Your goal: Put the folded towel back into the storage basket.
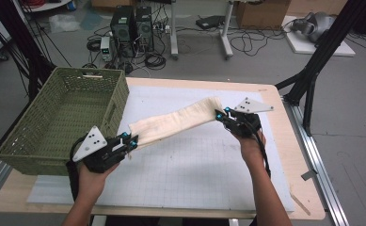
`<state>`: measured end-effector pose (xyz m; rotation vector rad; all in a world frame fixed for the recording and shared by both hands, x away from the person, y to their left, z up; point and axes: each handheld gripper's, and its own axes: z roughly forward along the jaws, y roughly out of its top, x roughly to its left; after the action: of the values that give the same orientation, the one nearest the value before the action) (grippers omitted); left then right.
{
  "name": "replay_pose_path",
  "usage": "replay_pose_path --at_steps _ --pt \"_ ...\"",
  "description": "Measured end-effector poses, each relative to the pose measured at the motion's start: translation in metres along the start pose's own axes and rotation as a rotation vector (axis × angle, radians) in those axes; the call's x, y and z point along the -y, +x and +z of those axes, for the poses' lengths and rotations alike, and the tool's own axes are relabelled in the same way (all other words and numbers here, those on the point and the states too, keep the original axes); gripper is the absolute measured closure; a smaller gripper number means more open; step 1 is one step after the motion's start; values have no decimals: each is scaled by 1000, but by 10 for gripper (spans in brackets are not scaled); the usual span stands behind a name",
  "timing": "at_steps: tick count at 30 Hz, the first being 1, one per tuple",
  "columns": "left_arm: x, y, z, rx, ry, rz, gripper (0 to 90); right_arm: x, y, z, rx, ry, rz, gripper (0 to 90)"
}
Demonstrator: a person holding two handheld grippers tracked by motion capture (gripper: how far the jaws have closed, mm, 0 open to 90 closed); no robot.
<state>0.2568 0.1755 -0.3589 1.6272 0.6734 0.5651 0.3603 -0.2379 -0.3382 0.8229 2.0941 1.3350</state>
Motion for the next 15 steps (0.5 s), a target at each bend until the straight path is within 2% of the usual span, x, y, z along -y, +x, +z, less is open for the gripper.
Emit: replay_pose_path --at_steps 2,5,7,15 --pt "-1 3 -7 -16 -10 -5 810 -11 0 11 -11 -6 -17 818" --pt "-3 6 -14 -32 -24 -6 811 -21 3 22 -26 -8 -14 818" --pt "-3 7 -17 -39 -28 -3 811 -27 4 28 -33 -31 -22 818" --pt "-8 14 -33 -77 -58 -9 812 -48 9 55 -66 -51 -29 818"
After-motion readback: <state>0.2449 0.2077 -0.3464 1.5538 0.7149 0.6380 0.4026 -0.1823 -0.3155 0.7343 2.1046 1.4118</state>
